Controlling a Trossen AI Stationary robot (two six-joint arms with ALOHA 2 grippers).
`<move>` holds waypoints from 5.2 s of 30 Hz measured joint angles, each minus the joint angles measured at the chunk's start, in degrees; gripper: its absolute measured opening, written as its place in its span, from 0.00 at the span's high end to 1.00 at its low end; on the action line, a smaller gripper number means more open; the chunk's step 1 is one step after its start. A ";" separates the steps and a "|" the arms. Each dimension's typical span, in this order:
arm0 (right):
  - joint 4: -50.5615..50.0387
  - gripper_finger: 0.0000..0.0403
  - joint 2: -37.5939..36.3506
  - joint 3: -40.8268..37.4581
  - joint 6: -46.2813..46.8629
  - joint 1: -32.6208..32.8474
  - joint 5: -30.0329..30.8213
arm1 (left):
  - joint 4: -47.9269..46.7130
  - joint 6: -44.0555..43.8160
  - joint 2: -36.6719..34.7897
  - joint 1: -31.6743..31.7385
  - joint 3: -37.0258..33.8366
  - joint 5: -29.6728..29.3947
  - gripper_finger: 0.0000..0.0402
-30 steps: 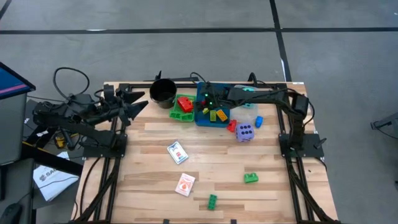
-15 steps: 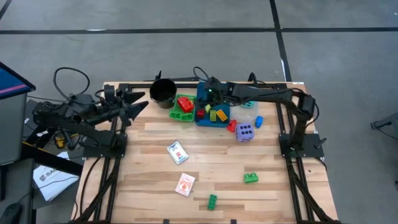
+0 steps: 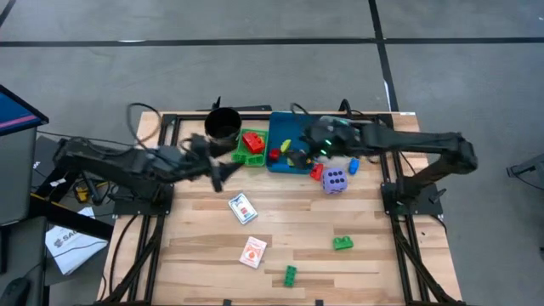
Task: Pick & Place Toys
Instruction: Put the purple dice into the transparent bin
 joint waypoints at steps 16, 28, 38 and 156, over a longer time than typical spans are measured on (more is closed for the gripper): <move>-41.29 0.07 -15.21 -0.07 3.41 18.95 7.97 | 35.07 -4.72 30.02 0.44 0.02 1.57 0.19; -43.12 0.07 -13.13 -0.17 0.57 21.12 7.93 | 34.98 -14.12 34.20 0.63 0.00 1.41 0.19; -43.16 0.07 -1.98 -0.07 0.30 13.25 1.07 | 33.32 -13.98 34.18 2.27 0.02 1.41 0.19; -3.71 0.01 -42.86 -47.57 -6.88 14.31 -15.90 | 29.75 -12.23 30.69 3.58 0.04 0.11 0.19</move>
